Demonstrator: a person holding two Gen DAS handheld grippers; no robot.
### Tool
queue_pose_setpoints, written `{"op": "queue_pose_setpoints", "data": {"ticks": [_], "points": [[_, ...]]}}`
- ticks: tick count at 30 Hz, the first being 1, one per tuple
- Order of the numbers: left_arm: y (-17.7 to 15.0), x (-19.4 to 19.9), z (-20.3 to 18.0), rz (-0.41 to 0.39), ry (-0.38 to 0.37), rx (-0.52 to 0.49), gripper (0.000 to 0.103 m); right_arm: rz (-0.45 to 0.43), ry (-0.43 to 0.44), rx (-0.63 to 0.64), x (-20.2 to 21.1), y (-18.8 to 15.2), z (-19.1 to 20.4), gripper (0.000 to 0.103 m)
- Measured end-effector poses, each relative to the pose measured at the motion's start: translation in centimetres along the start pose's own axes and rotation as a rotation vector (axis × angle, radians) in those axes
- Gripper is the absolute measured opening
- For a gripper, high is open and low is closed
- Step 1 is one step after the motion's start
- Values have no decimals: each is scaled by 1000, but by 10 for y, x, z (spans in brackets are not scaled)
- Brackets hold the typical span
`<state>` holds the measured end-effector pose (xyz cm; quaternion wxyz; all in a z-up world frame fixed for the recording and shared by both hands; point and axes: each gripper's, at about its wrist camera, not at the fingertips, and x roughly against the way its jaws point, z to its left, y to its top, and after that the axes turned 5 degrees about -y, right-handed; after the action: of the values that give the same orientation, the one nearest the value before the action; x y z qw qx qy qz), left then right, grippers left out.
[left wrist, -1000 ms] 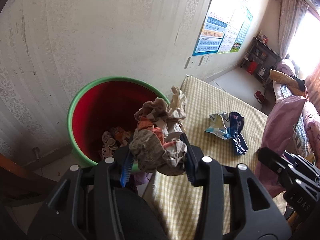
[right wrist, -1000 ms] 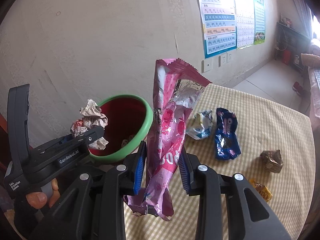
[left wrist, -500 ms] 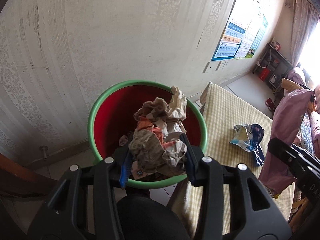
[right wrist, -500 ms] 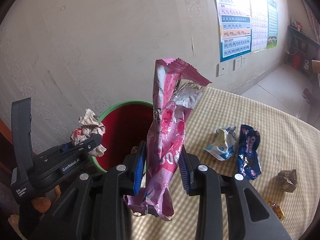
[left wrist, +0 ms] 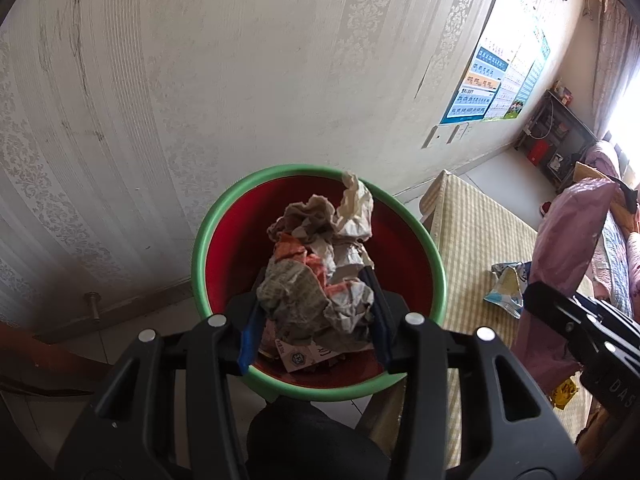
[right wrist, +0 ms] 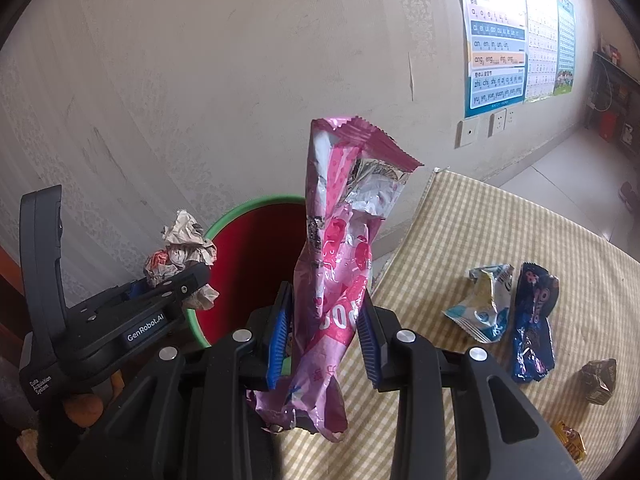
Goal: Collect trash
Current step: 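Carry the pink wrapper and crumpled paper over the red bin with both tools, then open both tools over the red bin to drop the wrapper and paper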
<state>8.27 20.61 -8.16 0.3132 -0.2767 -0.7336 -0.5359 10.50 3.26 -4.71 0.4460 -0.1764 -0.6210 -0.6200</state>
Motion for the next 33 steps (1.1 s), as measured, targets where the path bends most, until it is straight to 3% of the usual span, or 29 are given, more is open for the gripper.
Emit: {"op": "queue_pose_setpoints", "data": {"ticks": [33], "points": [[10, -29, 20, 53, 32, 34, 42, 59, -7, 26, -36, 10, 12, 32]]}}
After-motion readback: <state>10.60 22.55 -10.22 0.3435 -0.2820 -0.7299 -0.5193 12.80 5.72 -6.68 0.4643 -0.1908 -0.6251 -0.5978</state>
